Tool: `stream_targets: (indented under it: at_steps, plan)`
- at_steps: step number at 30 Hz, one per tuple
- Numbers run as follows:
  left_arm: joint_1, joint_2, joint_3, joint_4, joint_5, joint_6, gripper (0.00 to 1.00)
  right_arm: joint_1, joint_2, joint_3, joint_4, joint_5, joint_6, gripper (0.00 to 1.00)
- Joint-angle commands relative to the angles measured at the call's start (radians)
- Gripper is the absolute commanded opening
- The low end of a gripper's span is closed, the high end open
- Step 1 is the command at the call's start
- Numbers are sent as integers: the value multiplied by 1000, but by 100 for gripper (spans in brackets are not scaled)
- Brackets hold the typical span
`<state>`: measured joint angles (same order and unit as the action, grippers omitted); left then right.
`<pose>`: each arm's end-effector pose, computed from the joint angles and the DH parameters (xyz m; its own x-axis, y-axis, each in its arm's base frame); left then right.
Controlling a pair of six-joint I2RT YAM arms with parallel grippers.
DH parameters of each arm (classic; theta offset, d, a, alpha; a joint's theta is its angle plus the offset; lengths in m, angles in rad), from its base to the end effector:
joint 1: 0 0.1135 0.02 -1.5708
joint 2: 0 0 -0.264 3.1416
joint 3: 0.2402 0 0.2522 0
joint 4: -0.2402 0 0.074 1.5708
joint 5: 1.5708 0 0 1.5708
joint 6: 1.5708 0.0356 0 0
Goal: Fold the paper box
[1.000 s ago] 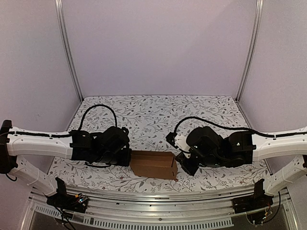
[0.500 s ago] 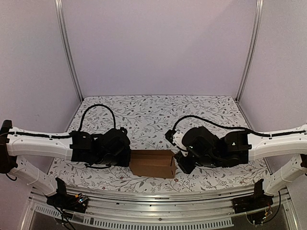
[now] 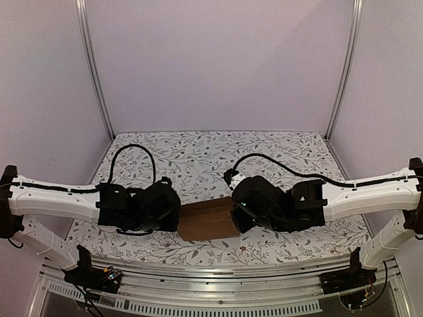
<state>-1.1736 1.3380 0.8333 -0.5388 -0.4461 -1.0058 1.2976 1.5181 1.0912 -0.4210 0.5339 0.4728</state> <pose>0.1132 -0.2301 0.2127 -0.8107 -0.0372 -0.5843 0.1181 0.9671 -0.2254 0.1046 0.3063 0.2518 -0.5162 -0.3895 -0.7628 -0.5650 0.8242 -0.0385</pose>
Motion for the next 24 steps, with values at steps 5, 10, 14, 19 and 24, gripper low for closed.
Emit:
stream_targets:
  at_steps: [5,10,14,19,24]
  plan:
    - [-32,30,7,3,-22,-37,0,27,73,87,28,73,106,0]
    - [-32,37,11,3,-32,-45,0,31,95,107,25,86,139,0]
    - [-32,41,15,3,-38,-44,0,37,108,125,23,96,142,0]
    - [-32,60,19,14,-31,-42,0,45,130,141,25,92,155,0]
    - [-32,80,23,24,-22,-38,0,45,154,159,18,81,160,0]
